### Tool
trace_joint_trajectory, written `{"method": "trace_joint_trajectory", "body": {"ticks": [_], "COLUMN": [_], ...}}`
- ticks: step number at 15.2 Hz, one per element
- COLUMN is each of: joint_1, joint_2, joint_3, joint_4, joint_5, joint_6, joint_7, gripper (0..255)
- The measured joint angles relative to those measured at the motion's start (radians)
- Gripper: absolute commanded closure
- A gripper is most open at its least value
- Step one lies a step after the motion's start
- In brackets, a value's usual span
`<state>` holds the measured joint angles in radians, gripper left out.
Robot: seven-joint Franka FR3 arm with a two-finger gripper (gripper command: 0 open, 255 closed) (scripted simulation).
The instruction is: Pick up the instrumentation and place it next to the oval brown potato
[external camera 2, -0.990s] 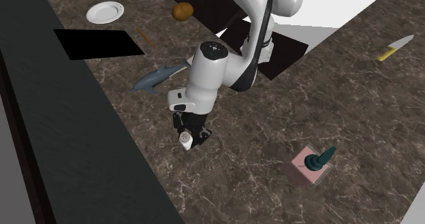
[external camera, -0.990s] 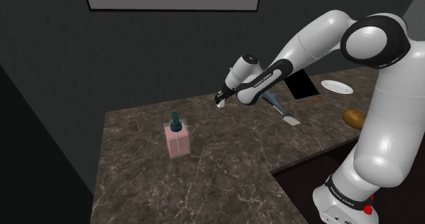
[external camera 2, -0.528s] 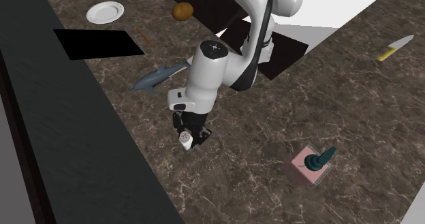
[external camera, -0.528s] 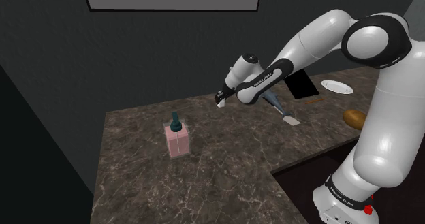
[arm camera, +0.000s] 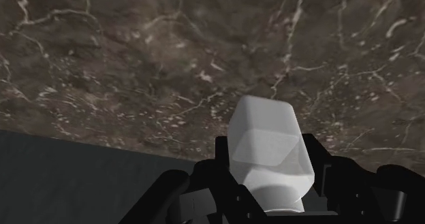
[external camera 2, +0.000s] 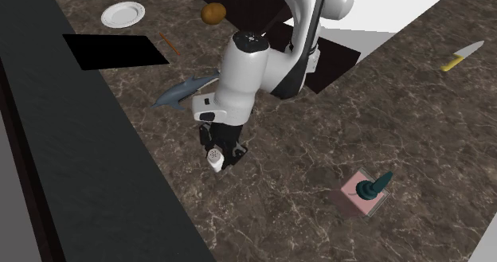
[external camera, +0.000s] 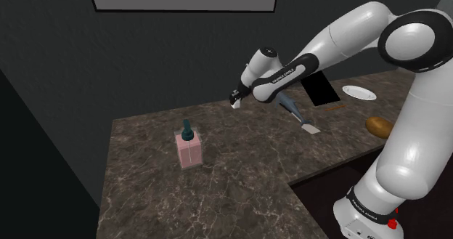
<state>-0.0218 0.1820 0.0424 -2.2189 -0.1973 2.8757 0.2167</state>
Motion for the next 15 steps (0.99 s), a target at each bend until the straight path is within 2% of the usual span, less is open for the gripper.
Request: {"method": "trace_joint_trajectory", "body": {"ticks": [15], "joint_1": [-0.013], "joint_2": [-0.123], "joint_3": [0.024], "joint_4": [0.063], "joint_5": [0.074], "joint_6": [-0.185], "joint_7": [-0.067], "gripper": [255]}}
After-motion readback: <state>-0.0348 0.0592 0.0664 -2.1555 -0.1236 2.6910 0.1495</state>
